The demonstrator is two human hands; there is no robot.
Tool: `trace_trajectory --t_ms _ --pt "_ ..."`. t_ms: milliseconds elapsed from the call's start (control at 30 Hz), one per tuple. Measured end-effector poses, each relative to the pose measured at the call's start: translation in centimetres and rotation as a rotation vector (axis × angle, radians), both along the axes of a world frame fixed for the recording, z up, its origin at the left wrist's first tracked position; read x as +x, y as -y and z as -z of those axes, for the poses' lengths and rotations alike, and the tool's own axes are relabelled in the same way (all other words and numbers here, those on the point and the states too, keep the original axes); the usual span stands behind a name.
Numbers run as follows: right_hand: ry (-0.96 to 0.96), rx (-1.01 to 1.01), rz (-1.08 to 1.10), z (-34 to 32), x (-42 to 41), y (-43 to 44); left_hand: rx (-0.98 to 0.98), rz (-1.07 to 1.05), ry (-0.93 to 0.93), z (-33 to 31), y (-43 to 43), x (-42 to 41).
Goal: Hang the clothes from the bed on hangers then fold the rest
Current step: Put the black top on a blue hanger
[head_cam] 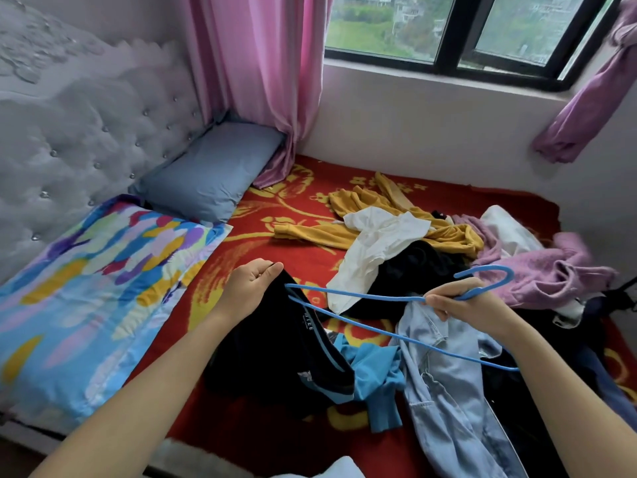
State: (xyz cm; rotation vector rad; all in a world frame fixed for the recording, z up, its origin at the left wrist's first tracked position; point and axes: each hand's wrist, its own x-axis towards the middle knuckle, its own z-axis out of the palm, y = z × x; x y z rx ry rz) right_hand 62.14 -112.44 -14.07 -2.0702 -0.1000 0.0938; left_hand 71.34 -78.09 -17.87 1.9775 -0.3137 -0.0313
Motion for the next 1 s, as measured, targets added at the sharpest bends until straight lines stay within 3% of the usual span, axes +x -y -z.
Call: trace_trajectory --t_ms 167,267,367,467,533,667,733,800,867,1000 --pt "-0.033 0.013 -0.069 -0.8 0.3 -2.4 0.014 0.197 0.191 -1.5 1.0 -2.0" --pt "-0.07 -0.015 -0.128 -1.2 0.7 -3.7 0.121 0.246 0.334 -2.4 2.3 -3.2" --pt "-0.065 -0.175 -0.203 -1.0 1.7 -5.4 0.196 0.381 0.361 -2.9 4.0 -4.1" --pt "-0.004 -0.201 -0.243 -0.6 2.4 -7.5 0.262 0.415 0.332 -3.3 5.9 -4.6" --pt "0.052 -0.072 -0.133 0.2 2.3 -7.1 0.378 0.296 0.371 -3.5 5.9 -4.1" --pt "-0.016 0.345 0.141 2.2 0.9 -4.7 0.552 -0.007 0.699 -2.0 2.3 -3.2" --pt "-0.047 0.432 0.166 2.8 0.5 -4.2 0.494 -0.122 0.559 -0.3 -0.2 -2.5" --pt "-0.05 0.487 0.168 2.8 0.5 -4.0 0.44 -0.19 0.238 1.5 -2.5 -1.4" --pt "-0.054 0.519 0.171 2.7 0.7 -3.6 0.346 -0.114 0.008 3.4 -4.1 -0.5" --pt "-0.048 0.52 0.141 2.2 1.4 -3.4 0.074 0.029 -0.146 4.6 -4.4 -0.1"
